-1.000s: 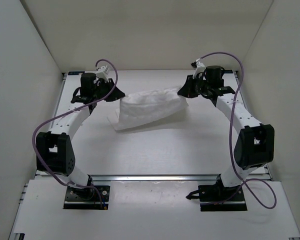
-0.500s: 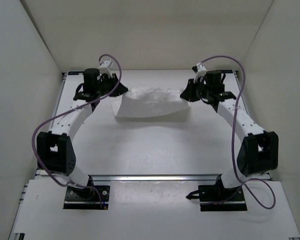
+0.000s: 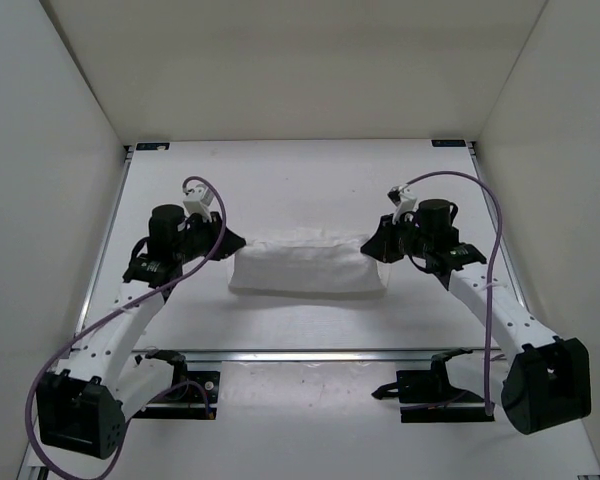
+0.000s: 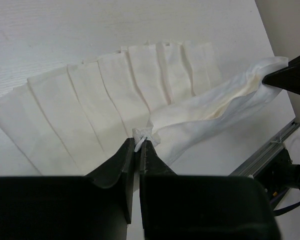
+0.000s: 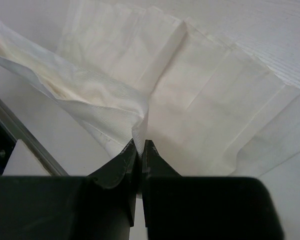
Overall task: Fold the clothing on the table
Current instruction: Fold the skirt
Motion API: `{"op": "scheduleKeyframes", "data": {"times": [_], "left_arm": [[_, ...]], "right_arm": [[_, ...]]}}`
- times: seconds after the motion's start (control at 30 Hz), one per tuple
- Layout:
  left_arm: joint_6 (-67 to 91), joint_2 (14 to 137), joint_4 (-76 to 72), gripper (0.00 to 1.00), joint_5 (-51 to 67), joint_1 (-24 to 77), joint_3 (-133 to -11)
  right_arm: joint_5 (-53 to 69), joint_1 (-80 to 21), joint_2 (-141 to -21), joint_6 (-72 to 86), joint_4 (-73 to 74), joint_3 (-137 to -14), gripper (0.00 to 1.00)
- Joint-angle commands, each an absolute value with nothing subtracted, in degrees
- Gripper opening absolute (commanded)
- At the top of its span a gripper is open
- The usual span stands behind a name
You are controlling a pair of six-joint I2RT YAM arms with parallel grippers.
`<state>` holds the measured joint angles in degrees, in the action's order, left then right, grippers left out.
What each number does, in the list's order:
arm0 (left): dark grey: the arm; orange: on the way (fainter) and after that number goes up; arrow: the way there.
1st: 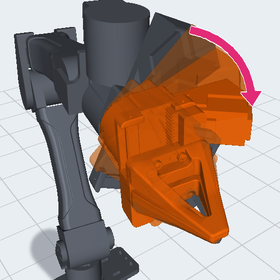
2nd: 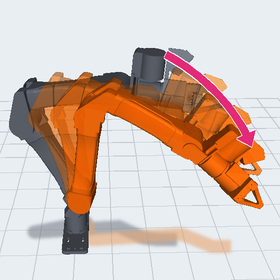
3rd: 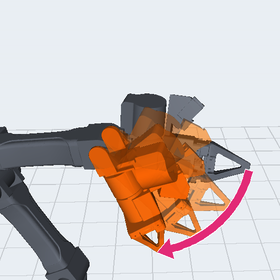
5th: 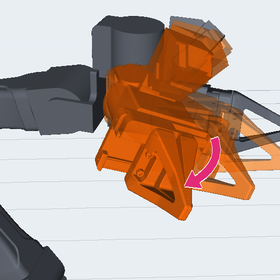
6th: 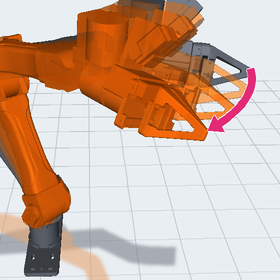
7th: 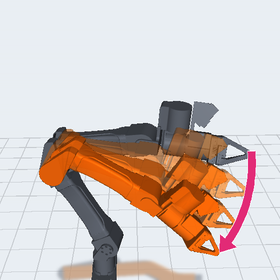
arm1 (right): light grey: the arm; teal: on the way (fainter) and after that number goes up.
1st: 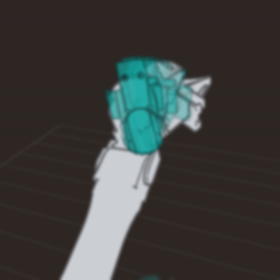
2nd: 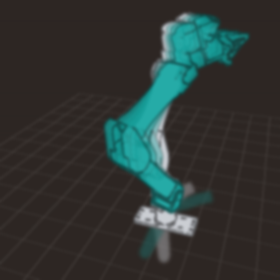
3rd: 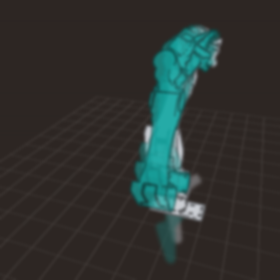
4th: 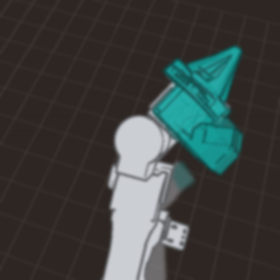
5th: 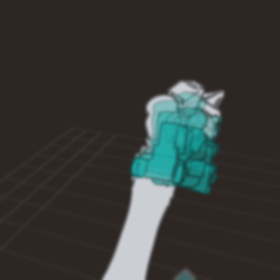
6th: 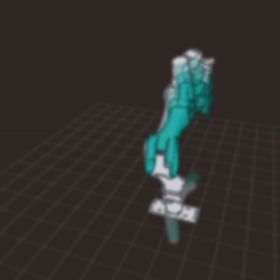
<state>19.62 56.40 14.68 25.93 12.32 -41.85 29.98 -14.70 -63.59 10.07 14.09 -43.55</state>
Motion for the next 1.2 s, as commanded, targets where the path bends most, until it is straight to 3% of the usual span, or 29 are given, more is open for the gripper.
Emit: {"op": "scheduleKeyframes", "data": {"times": [0.0,0.27,0.33,0.37,0.4,0.43,0.47,0.5,0.53,0.6,0.77,0.83,0.93,1.03,1.07,1.1,1.13,1.17], "left_arm": [[20.48,59.84,13.18,0.00,24.52,11.60,-43.84],[24.95,77.68,4.05,0.00,21.80,9.67,-44.74],[25.40,79.53,2.73,0.00,21.18,8.97,-43.51],[25.92,80.76,1.59,0.00,21.53,8.53,-43.68],[26.19,81.90,1.23,0.00,21.97,8.00,-43.94],[26.71,83.13,0.88,0.08,22.32,7.48,-44.82],[27.07,84.10,0.70,0.21,22.06,7.04,-45.43],[27.07,86.03,1.40,0.63,21.89,6.60,-48.22],[26.37,87.96,4.36,0.95,21.62,6.42,-51.38],[25.67,89.82,9.56,0.99,19.88,6.59,-55.27],[24.69,81.42,8.88,0.99,16.00,7.74,-52.57],[23.73,77.20,9.75,0.97,15.73,6.77,-50.90],[19.96,70.51,13.79,0.77,15.64,10.36,-48.96],[21.43,64.45,14.86,0.47,13.19,15.90,-45.36],[23.79,62.16,14.07,0.31,13.88,16.78,-42.48],[24.78,61.62,12.15,0.21,14.50,16.96,-38.97],[27.57,59.87,11.17,0.01,14.24,16.70,-37.80],[29.42,59.07,10.38,0.00,14.59,16.70,-35.01]], "right_arm": [[30.32,-11.52,-66.69,10.63,10.56,-44.99,0.00],[33.31,-9.05,-87.86,7.82,7.30,-57.28,0.00],[33.22,-8.97,-91.99,8.87,6.60,-60.80,0.19],[33.48,-8.18,-94.28,10.18,5.29,-62.30,0.21],[35.84,-7.22,-96.05,11.50,3.71,-63.62,0.30],[36.64,-6.77,-96.41,12.47,3.60,-64.42,0.47],[36.91,-6.25,-97.20,13.18,3.69,-65.47,0.56],[36.22,-5.89,-97.64,12.23,5.08,-66.70,0.75],[35.17,-6.41,-97.56,11.87,5.53,-67.14,0.83],[33.67,-6.32,-96.68,9.33,8.51,-68.81,0.92],[31.83,-4.31,-92.55,7.56,11.60,-67.33,0.96],[30.24,-4.48,-90.01,6.16,12.74,-63.83,0.96],[30.93,-3.08,-87.11,6.06,13.97,-58.21,0.96],[32.17,-2.28,-84.47,6.68,14.41,-52.75,0.96],[32.25,-2.29,-83.94,6.85,14.50,-51.34,0.97],[31.82,-2.81,-84.02,6.42,14.94,-50.81,0.96],[30.95,-3.25,-83.94,6.42,15.03,-50.19,0.96],[31.63,-3.43,-84.28,6.68,15.20,-49.58,0.96]]}}
